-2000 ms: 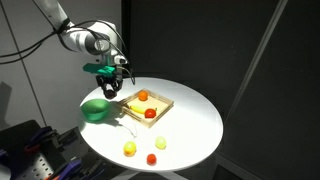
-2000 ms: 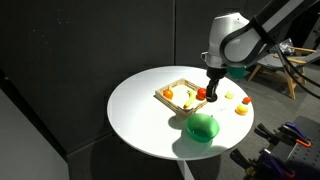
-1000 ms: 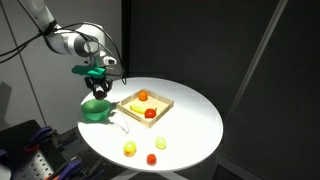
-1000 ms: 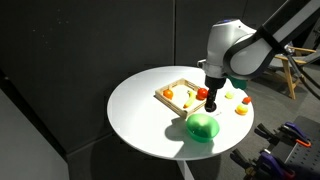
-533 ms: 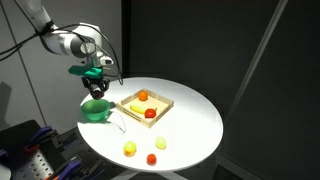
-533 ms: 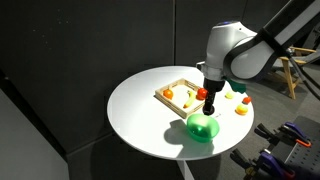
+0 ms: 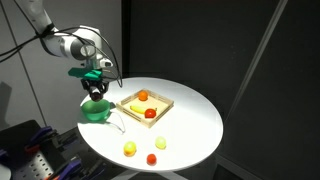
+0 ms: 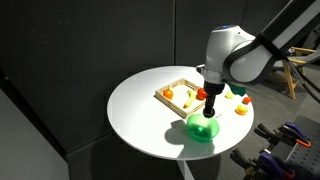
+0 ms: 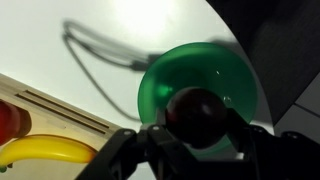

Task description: Put the plum in the green bowl

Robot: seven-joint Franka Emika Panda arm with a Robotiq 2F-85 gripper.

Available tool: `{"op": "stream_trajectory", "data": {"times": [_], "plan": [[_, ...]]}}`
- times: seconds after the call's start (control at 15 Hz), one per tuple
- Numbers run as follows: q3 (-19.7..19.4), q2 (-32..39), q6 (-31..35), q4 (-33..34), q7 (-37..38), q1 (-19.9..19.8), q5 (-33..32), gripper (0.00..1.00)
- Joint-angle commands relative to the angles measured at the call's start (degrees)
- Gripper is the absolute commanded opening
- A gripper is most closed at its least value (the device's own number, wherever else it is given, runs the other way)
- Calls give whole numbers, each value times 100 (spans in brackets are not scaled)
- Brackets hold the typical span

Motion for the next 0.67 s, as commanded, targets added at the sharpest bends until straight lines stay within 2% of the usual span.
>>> {"op": "stream_trajectory", "data": {"times": [0.0, 0.53, 0.6], "plan": [[5, 89, 212, -55, -73, 6, 24, 35], [-18, 322, 600, -77, -38, 1, -80, 35], [-20, 334, 628, -81, -37, 1, -90, 62]]}}
